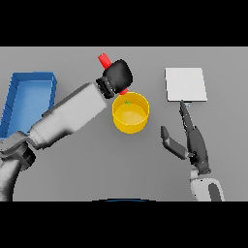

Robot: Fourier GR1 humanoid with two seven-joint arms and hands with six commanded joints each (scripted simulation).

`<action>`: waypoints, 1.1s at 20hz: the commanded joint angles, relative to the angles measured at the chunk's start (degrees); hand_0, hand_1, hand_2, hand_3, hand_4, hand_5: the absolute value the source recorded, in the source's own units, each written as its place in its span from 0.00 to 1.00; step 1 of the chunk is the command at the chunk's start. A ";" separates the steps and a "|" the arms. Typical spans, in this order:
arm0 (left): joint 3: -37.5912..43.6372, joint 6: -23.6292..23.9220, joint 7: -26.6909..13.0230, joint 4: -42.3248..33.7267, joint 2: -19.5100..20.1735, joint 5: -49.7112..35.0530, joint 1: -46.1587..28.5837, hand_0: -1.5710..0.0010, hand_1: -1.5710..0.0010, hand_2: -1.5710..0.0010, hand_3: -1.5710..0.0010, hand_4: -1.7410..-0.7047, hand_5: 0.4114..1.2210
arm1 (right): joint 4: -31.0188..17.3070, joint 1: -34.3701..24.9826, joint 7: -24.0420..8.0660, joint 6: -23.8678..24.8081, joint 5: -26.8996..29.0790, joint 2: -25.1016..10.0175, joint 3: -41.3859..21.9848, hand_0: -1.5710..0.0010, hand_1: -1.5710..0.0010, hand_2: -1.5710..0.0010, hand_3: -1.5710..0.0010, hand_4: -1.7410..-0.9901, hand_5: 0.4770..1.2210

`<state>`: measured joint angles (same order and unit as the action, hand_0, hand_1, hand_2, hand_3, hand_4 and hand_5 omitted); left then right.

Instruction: Pick up the red beaker and tilt it to pour out 1 green nut into yellow bowl. Pick up the yellow bowl and place it on the metallic measuring scale.

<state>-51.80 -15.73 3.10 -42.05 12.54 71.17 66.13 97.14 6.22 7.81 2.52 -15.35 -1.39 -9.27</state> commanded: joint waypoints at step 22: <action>-4.65 -0.10 7.69 9.10 -0.90 9.33 16.70 0.00 0.00 0.00 0.00 0.01 1.00 | -0.31 -0.43 0.81 3.00 -4.12 0.21 -0.81 1.00 1.00 1.00 1.00 0.96 0.28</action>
<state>-56.44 -15.90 10.72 -32.94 11.72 80.54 82.90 96.84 5.81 8.65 5.55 -19.46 -1.21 -10.06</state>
